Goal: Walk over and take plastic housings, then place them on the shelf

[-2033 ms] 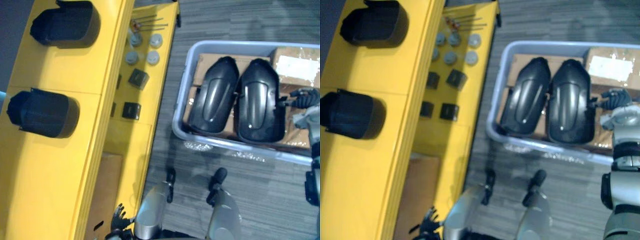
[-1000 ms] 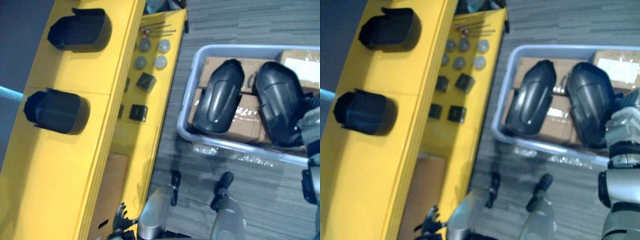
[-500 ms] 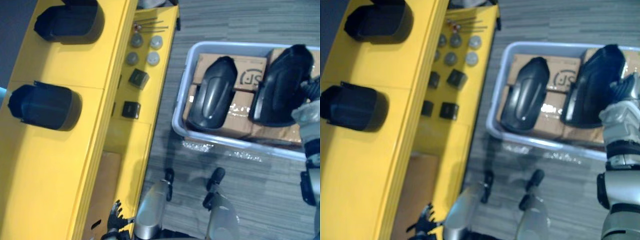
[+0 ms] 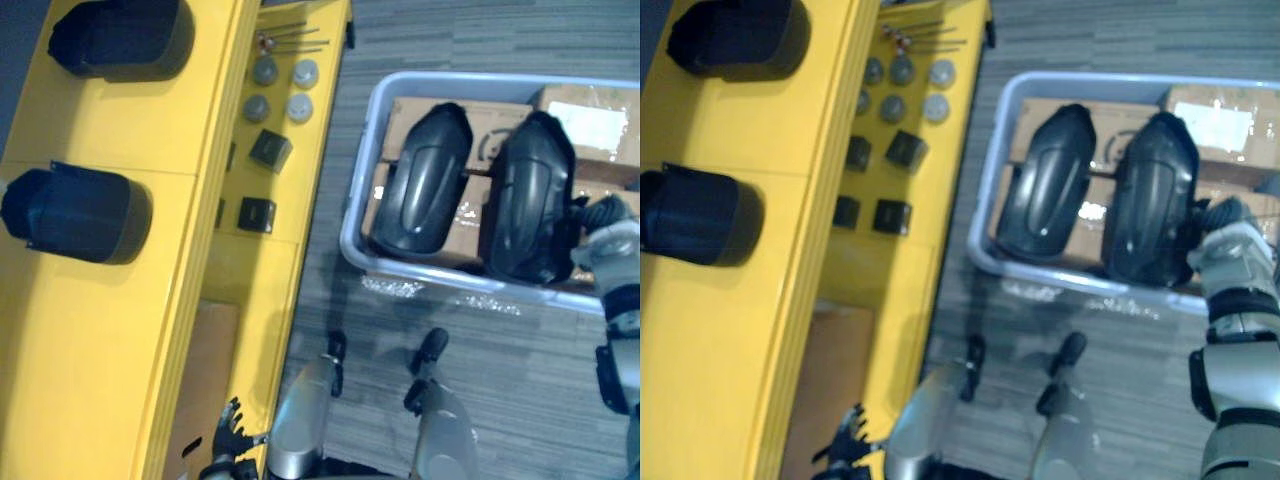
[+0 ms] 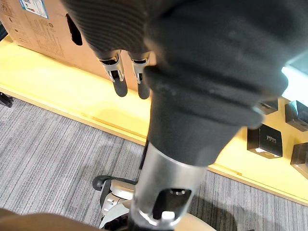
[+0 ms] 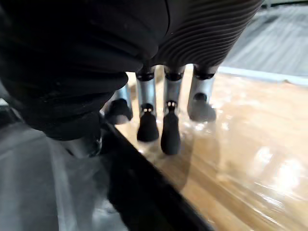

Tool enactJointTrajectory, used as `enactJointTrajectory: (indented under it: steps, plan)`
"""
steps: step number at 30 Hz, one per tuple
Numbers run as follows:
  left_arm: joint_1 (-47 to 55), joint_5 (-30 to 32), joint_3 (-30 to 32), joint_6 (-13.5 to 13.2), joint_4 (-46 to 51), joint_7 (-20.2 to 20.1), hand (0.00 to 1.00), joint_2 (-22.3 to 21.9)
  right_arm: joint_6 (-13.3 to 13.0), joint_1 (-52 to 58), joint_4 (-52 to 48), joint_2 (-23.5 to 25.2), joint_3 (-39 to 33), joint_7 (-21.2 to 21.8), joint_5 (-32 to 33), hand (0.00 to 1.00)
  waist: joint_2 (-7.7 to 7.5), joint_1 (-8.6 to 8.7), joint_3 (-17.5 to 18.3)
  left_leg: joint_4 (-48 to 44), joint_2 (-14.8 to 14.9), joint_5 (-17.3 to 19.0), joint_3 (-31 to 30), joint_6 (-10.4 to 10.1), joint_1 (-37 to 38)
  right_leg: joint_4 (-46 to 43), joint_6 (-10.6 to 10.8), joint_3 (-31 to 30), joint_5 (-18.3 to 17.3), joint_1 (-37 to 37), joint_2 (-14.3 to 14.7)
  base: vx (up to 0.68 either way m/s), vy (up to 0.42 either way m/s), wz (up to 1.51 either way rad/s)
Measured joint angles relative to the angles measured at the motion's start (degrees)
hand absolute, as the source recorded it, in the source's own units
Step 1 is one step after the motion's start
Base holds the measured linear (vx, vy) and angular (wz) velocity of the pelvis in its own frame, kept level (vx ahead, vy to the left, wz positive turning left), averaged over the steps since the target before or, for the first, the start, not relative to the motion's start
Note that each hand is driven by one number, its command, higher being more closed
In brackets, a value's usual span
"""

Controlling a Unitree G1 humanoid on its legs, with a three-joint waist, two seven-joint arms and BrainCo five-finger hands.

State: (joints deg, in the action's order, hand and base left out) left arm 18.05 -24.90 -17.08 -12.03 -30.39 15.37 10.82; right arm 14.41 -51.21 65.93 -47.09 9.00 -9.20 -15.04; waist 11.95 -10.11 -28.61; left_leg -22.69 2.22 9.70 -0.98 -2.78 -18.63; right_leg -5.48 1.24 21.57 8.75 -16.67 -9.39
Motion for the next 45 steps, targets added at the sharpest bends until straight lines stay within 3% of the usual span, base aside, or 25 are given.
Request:
enactJointTrajectory:
  steps: [3, 8, 13, 17, 23, 31, 36, 42, 45]
  plan:
    - [0.0, -0.1, -0.7, -0.1, 0.0, 0.3, 0.00, -0.3, 1.0, -0.1, 0.1, 0.1, -2.7, -8.4, 0.4, 0.00, 0.35, -0.06, 0.2, 0.0, -0.4, -0.2, 0.0, 0.0, -0.9, -0.6, 0.1, 0.1, -0.1, -1.2, -0.6, -0.02, 0.041, 0.02]
    - [0.3, -1.6, -1.7, -0.1, 0.0, 1.0, 0.00, -0.3, -1.8, -0.7, -0.6, 0.0, -6.7, -19.5, 0.8, 0.00, 0.47, 0.30, 0.3, 0.0, -0.6, -0.2, 0.2, 0.1, -0.7, -0.9, 0.0, -0.1, -0.1, -1.3, -0.8, 0.00, 0.048, -0.01]
    - [0.9, -1.8, -1.6, -0.1, 0.0, 1.6, 0.00, -0.6, -5.9, -1.1, -6.6, -0.6, -8.9, -25.5, 2.0, 0.00, 0.47, 1.54, 0.3, 0.1, -0.6, -0.2, 0.7, 0.1, -0.2, -0.7, 0.1, -0.5, -0.1, -1.1, -0.9, -0.01, 0.039, -0.05]
    - [1.1, -1.9, -1.5, 0.1, 0.0, 1.8, 0.00, -0.6, -11.5, -0.3, -12.5, -0.8, -10.5, -28.2, 5.0, 0.00, 0.50, 2.26, 0.3, 0.3, -0.3, 0.0, 1.7, 0.1, 1.1, 0.3, 0.2, -1.1, -0.2, -0.2, -0.6, -0.03, 0.034, -0.13]
    - [1.1, -3.9, -1.0, 1.1, 0.0, 2.0, 0.00, -0.6, -15.8, 5.1, -23.6, 2.3, -11.2, -27.1, 7.7, 0.00, 0.50, 3.06, 0.3, 0.4, 0.2, 0.6, 3.2, 0.2, 2.7, 0.4, 0.1, -1.3, -0.1, 0.7, -0.5, -0.01, 0.020, -0.13]
    - [1.0, -3.9, -0.6, 1.3, 0.0, 2.0, 0.00, -0.7, -15.8, 10.6, -25.1, 11.0, -12.2, -19.7, 12.6, 0.00, 0.50, 3.07, 0.3, 0.6, 0.1, 0.7, 4.1, 0.3, 2.7, 0.8, -0.1, -1.8, 1.0, 0.5, -0.4, 0.00, 0.019, -0.05]
    - [1.0, -3.8, -0.5, 1.3, 0.0, 2.0, 0.00, -0.7, -15.0, 11.3, -25.1, 12.0, -12.3, -19.5, 14.3, 0.00, 0.50, 2.95, 0.3, 0.5, -0.2, 0.9, 4.8, 0.6, 2.6, 1.0, 0.3, -2.7, 1.3, 0.1, -0.6, -0.02, 0.043, -0.07]
    - [1.0, -3.8, -0.5, 1.3, 0.0, 2.0, 0.00, -0.8, -12.0, 12.5, -22.2, 12.4, -12.3, -19.8, 14.0, 0.00, 0.50, 2.92, 0.3, 0.6, -0.6, 0.9, 4.8, 0.6, 2.5, 0.8, 0.3, -2.8, 1.3, -0.1, -1.1, -0.02, 0.044, 0.00]
    - [1.0, -3.8, -0.2, 1.3, -0.2, 2.0, 0.00, -1.2, -12.5, 12.5, -20.5, 12.4, -12.4, -21.7, 13.6, 0.00, 0.52, 2.93, 0.4, 0.8, -0.8, 0.8, 4.8, 0.7, 2.6, 0.7, 0.4, -2.7, 1.3, -0.2, -1.3, -0.01, 0.035, 0.02]
